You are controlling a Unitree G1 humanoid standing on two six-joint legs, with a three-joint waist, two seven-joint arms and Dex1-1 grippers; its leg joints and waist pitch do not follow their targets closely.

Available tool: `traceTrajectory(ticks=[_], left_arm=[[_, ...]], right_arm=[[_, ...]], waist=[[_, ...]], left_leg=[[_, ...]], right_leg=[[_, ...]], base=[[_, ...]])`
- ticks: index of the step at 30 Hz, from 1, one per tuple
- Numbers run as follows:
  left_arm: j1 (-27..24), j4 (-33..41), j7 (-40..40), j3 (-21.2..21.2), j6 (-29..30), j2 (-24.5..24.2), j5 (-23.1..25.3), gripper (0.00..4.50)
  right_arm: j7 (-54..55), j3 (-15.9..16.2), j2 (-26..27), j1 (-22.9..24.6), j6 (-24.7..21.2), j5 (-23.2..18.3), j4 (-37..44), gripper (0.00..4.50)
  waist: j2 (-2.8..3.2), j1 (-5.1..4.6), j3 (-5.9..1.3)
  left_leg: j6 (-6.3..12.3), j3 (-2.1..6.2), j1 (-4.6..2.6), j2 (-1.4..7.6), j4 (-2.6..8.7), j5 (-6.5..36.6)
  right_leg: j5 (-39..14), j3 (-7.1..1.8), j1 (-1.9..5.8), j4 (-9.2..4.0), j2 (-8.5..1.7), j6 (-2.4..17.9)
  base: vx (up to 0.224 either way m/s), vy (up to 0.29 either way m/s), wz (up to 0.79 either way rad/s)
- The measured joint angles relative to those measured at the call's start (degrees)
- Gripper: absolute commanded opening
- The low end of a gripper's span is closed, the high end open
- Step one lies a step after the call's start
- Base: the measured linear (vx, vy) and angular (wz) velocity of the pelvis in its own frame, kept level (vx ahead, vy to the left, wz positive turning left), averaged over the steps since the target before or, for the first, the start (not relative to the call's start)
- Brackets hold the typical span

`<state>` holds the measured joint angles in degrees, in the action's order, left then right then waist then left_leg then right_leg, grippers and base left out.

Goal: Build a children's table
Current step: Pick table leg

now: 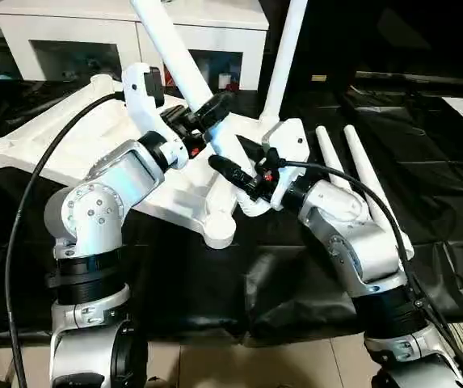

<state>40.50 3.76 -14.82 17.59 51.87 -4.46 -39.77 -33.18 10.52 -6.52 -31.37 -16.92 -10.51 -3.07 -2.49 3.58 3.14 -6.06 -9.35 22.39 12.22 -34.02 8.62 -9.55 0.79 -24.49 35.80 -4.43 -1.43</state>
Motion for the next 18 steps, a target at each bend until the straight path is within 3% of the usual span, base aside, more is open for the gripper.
traceTrajectory(ticks=[3,4,8,12,18], left_arm=[[-0.08,0.00,-1.59,-0.96,-0.23,-1.75,0.12,1.94],[-0.15,0.01,-2.37,-1.50,-0.42,-2.47,0.27,1.89],[-1.33,0.78,-7.83,-4.48,-1.06,-5.59,0.72,1.88],[-2.41,3.04,-17.50,-9.61,-1.55,-10.73,0.61,1.86],[-2.48,5.41,-28.46,-13.75,-3.56,-14.95,-0.55,1.85]], right_arm=[[-1.33,0.03,0.26,0.00,-1.22,-1.41,0.11,2.68],[-1.65,-0.03,0.21,0.00,-1.74,-1.91,0.13,2.99],[-2.07,-1.26,0.22,-0.01,-4.68,-3.96,0.15,3.10],[-7.69,-1.48,-2.90,-0.92,-10.72,-9.13,0.46,3.16],[-17.60,-1.51,-8.58,-2.85,-18.61,-14.95,2.49,3.16]], waist=[[0.00,-0.02,0.00],[0.00,-0.02,0.00],[-0.01,0.01,0.00],[-0.04,0.14,0.01],[-0.07,0.16,-0.01]], left_leg=[[0.00,0.00,-0.01,0.00,0.00,0.00],[0.00,0.00,-0.01,0.00,0.00,0.00],[0.00,0.00,-0.01,0.00,0.00,0.00],[0.00,0.00,-0.01,0.00,0.00,0.00],[-0.01,-0.01,-0.15,0.01,-0.01,-0.01]], right_leg=[[0.00,0.00,0.00,0.01,0.00,0.00],[0.00,-0.01,0.00,0.01,0.00,0.00],[0.00,-0.01,0.00,0.01,0.00,0.00],[0.00,-0.01,0.00,0.02,0.00,0.01],[0.01,-0.03,0.10,0.09,0.00,0.02]], base=[[0.000,0.000,0.00],[0.000,0.000,0.00],[0.000,0.000,0.00],[0.000,0.000,0.00],[0.000,0.000,0.00]])
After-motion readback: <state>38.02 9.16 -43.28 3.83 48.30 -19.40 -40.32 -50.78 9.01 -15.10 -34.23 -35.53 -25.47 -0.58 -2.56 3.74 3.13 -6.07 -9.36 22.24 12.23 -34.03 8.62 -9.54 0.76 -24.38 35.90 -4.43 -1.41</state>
